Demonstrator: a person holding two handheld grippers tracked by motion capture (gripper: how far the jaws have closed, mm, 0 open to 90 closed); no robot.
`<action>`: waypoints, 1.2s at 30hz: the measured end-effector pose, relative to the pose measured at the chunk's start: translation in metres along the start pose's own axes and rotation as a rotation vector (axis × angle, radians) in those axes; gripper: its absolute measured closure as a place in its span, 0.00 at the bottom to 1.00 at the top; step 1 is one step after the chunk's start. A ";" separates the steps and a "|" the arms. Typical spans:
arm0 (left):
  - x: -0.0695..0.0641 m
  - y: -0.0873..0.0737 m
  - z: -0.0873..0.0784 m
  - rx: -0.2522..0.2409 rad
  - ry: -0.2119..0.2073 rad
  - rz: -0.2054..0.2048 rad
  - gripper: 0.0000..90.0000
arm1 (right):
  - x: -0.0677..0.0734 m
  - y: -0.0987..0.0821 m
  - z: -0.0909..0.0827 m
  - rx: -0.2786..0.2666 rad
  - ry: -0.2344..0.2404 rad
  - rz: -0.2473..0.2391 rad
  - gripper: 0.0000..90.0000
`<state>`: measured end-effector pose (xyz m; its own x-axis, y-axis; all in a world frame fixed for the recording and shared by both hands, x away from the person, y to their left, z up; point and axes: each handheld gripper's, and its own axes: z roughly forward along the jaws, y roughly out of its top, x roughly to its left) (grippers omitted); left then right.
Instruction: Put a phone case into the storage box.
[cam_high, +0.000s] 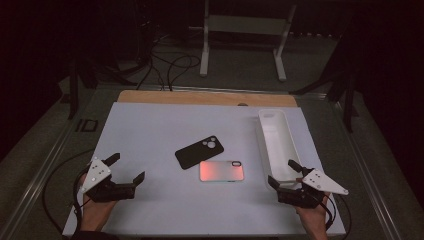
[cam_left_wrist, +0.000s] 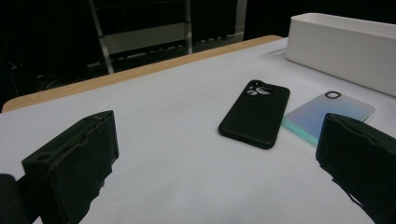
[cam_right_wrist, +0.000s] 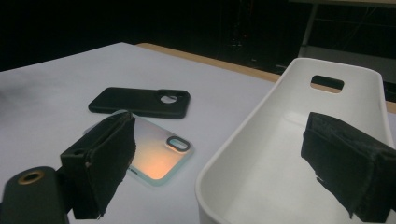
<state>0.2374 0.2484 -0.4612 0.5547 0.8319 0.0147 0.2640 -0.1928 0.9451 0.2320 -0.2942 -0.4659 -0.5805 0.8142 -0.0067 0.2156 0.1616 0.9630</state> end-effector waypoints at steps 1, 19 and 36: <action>0.000 0.000 0.000 0.001 -0.001 -0.001 0.00 | 0.000 0.000 0.000 0.000 0.002 0.001 0.11; -0.001 0.001 0.000 0.005 -0.010 -0.011 0.00 | -0.001 -0.001 0.001 0.006 0.001 0.004 0.11; -0.009 0.015 0.013 0.022 -0.086 -0.038 0.00 | -0.002 -0.006 0.006 0.031 -0.006 0.016 0.11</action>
<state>0.2466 0.2309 -0.4514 0.6098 0.7910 -0.0500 0.3026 -0.1741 0.9371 0.2366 -0.2929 -0.4734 -0.5725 0.8199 0.0069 0.2486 0.1656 0.9544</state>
